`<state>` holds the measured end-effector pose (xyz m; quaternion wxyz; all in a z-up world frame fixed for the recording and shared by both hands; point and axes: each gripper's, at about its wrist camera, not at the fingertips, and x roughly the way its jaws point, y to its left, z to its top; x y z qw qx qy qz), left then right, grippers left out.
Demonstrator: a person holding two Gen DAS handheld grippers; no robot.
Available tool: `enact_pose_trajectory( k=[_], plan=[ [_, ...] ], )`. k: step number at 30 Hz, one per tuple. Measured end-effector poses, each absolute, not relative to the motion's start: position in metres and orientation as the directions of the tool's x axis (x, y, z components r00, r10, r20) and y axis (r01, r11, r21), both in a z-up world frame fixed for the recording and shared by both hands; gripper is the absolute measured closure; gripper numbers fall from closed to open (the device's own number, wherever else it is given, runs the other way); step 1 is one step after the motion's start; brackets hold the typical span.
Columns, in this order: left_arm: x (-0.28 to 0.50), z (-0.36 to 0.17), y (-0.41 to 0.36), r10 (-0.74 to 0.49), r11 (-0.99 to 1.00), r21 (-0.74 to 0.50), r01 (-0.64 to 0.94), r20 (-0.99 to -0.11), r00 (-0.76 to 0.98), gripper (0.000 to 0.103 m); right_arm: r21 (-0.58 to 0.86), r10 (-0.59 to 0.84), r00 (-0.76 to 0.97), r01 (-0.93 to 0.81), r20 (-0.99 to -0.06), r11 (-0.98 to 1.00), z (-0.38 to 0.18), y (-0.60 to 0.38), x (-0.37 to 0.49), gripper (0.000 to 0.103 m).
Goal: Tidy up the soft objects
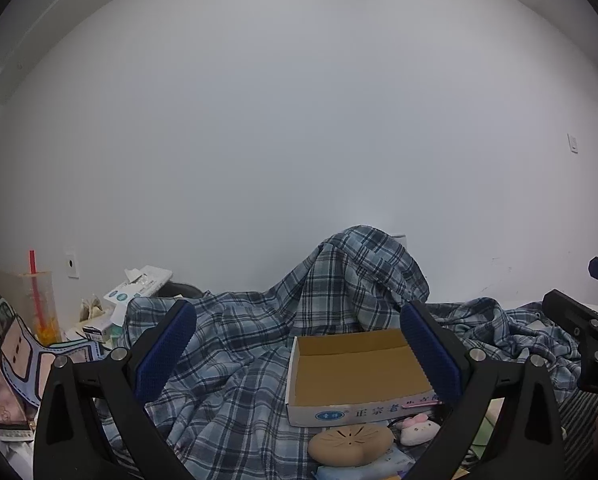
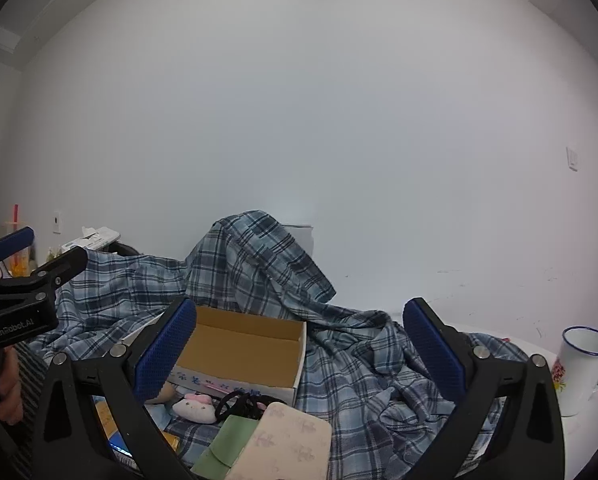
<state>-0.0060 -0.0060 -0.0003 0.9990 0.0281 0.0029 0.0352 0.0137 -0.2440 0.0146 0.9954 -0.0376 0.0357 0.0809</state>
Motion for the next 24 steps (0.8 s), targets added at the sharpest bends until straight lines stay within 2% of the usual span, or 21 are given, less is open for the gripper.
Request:
enact_pose_trajectory(
  k=[12, 17, 24],
  plan=[
    [-0.006, 0.002, -0.008, 0.037, 0.997, 0.068, -0.036, -0.004, 0.999, 0.0, -0.067, 0.167, 0.98, -0.175, -0.106, 0.982, 0.013, -0.243, 0.016, 0.0],
    [-0.004, 0.002, -0.003, -0.06, 0.998, 0.034, 0.061, -0.022, 0.998, 0.0, -0.059, 0.172, 0.977, -0.18, -0.125, 0.982, 0.012, -0.243, 0.018, 0.0],
    [-0.005, 0.003, 0.003, -0.036, 0.999, 0.007, 0.037, -0.016, 0.999, 0.0, -0.05, 0.166, 0.977, -0.174, -0.134, 0.983, 0.013, -0.244, 0.019, 0.0]
  ],
)
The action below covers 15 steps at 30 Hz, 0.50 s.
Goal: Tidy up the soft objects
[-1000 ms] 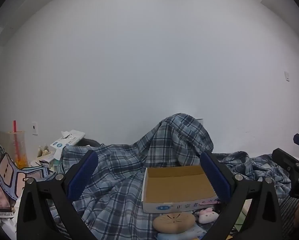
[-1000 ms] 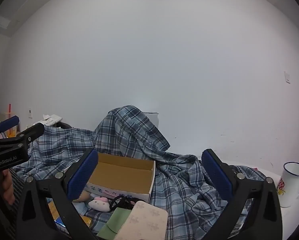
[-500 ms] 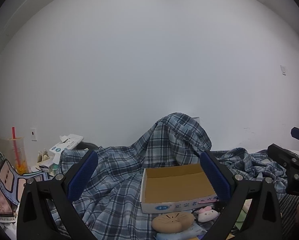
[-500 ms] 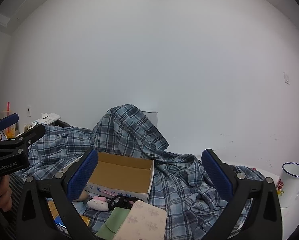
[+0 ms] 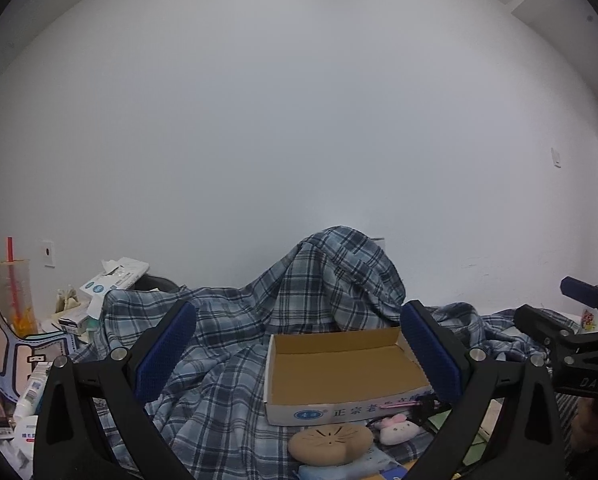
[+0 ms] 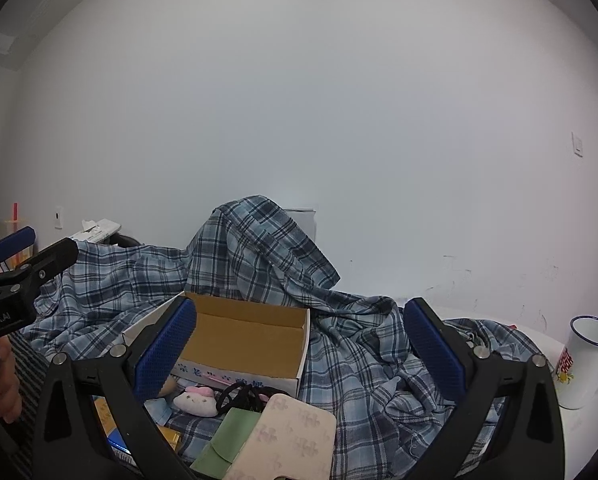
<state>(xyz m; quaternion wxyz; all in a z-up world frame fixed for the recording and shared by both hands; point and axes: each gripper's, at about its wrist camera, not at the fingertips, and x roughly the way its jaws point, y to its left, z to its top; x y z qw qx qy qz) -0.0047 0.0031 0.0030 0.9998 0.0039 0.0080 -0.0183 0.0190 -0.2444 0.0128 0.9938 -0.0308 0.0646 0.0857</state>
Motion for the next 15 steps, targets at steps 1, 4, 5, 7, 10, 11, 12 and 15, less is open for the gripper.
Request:
enact_pose_trajectory(
  k=[1, 4, 5, 7, 10, 11, 12, 15],
  plan=[
    [-0.0047, 0.0028, 0.0025, -0.029, 1.0, 0.01, 0.029, -0.017, 0.999, 0.0, -0.051, 0.167, 0.977, -0.174, -0.13, 0.983, 0.0131, -0.2444, 0.0182, 0.0],
    [-0.0064, 0.0026, 0.0033, -0.027, 1.0, 0.007, 0.027, -0.013, 1.0, 0.0, -0.063, 0.165, 0.979, -0.174, -0.121, 0.983, 0.0135, -0.2423, 0.0173, 0.0],
    [-0.0068, 0.0027, 0.0038, -0.029, 1.0, 0.006, 0.029, -0.011, 1.0, 0.0, -0.068, 0.164, 0.979, -0.173, -0.121, 0.983, 0.0135, -0.2412, 0.0171, 0.0],
    [-0.0071, 0.0026, 0.0042, -0.031, 0.999, 0.008, 0.032, -0.012, 0.999, 0.0, -0.072, 0.165, 0.979, -0.174, -0.12, 0.982, 0.0131, -0.2407, 0.0171, 0.0],
    [-0.0065, 0.0027, 0.0055, -0.03, 1.0, 0.008, 0.031, -0.011, 0.999, 0.0, -0.066, 0.165, 0.978, -0.174, -0.125, 0.983, 0.0129, -0.2426, 0.0186, 0.0],
    [-0.0062, 0.0027, 0.0052, -0.031, 0.999, 0.008, 0.031, -0.012, 0.999, 0.0, -0.062, 0.164, 0.979, -0.172, -0.124, 0.983, 0.0127, -0.2433, 0.0187, 0.0],
    [-0.0063, 0.0026, 0.0051, -0.03, 1.0, 0.009, 0.03, -0.012, 0.999, 0.0, -0.06, 0.16, 0.979, -0.169, -0.123, 0.984, 0.0126, -0.244, 0.0188, 0.0],
    [-0.0063, 0.0028, 0.0057, -0.032, 0.999, 0.011, 0.032, -0.011, 0.999, 0.0, -0.064, 0.134, 0.983, -0.143, -0.127, 0.988, 0.0118, -0.2439, 0.0198, 0.0]
  ],
)
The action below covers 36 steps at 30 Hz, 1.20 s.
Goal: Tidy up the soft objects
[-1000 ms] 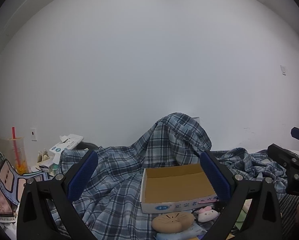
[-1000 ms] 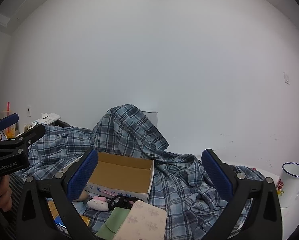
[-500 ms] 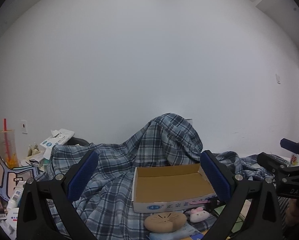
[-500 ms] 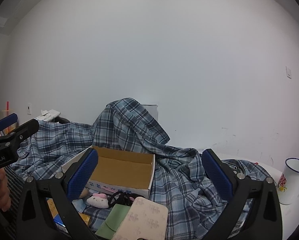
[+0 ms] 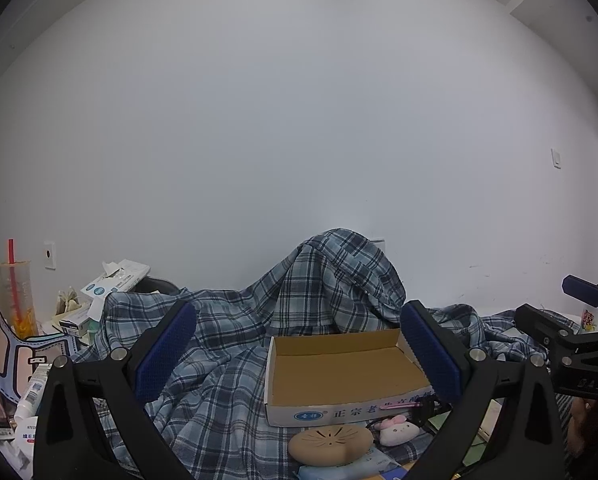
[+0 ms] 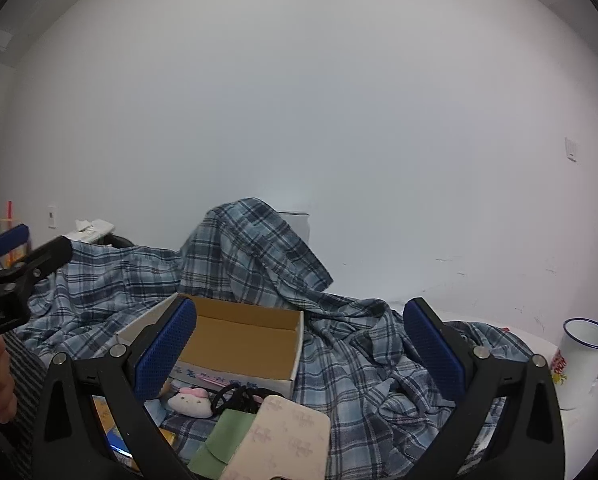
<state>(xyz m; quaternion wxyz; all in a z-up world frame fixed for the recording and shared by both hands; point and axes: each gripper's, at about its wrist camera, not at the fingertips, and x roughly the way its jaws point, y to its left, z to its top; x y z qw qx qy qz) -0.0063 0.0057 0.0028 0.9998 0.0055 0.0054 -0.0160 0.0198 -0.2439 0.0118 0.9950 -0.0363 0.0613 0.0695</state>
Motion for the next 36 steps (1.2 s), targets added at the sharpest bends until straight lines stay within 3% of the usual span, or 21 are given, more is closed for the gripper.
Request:
enact_pose_trajectory(
  k=[36],
  plan=[
    [-0.0118, 0.0055, 0.0075, -0.028, 1.0, 0.006, 0.027, 0.009, 1.0, 0.0, -0.086, 0.149, 0.98, -0.16, -0.129, 0.983, 0.0114, -0.2388, 0.0177, 0.0]
  ],
)
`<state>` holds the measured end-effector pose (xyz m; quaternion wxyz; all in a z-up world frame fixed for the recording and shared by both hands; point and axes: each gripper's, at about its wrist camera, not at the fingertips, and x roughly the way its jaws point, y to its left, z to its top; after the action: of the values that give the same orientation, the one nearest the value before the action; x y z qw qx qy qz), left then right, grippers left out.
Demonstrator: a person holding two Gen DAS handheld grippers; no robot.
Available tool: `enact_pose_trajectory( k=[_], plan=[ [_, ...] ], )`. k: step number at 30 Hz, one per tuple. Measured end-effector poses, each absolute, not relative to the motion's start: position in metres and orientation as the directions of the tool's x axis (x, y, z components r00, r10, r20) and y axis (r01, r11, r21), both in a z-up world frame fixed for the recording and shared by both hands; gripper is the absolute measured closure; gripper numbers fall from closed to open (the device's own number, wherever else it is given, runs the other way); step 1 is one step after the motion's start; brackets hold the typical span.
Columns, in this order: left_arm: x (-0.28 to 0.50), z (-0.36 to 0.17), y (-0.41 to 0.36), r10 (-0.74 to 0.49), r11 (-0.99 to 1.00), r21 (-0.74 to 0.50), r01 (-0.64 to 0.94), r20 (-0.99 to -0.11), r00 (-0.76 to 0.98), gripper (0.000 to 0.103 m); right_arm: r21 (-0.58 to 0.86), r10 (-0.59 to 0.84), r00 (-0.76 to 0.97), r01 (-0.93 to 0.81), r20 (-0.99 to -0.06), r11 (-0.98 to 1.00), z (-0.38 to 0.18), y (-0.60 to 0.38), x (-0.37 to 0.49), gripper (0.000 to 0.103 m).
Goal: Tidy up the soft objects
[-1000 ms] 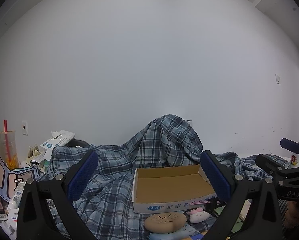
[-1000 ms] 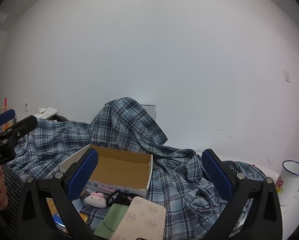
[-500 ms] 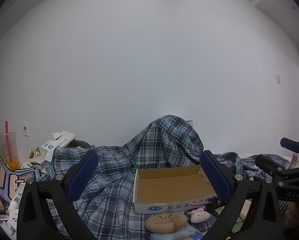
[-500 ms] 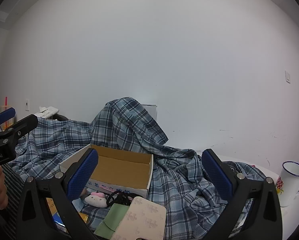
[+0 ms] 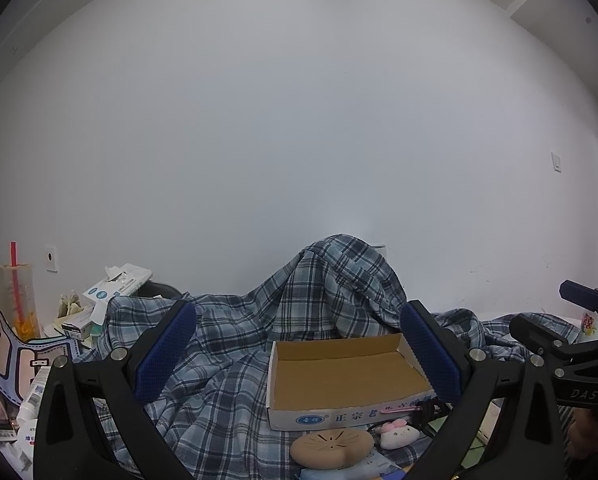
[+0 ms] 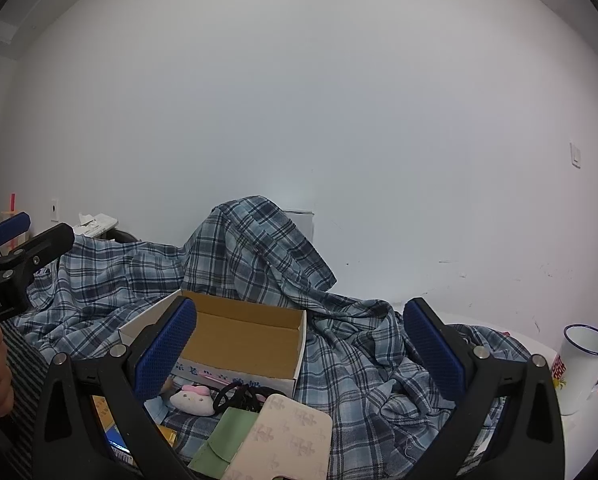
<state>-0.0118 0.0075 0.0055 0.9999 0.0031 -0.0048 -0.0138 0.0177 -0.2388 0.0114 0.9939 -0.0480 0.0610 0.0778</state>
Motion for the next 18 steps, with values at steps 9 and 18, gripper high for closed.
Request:
enact_pose_trajectory(
  k=[9, 18],
  plan=[
    [-0.013, 0.019, 0.003, -0.012, 1.0, 0.015, 0.013, -0.072, 0.997, 0.0, -0.013, 0.144, 0.97, -0.149, -0.197, 0.989, 0.024, -0.252, 0.025, 0.0],
    [-0.026, 0.054, 0.001, -0.023, 0.999, 0.037, 0.027, -0.108, 0.994, 0.0, 0.167, 0.179, 0.861, -0.111, -0.476, 0.98, 0.042, -0.283, 0.061, 0.0]
  ],
)
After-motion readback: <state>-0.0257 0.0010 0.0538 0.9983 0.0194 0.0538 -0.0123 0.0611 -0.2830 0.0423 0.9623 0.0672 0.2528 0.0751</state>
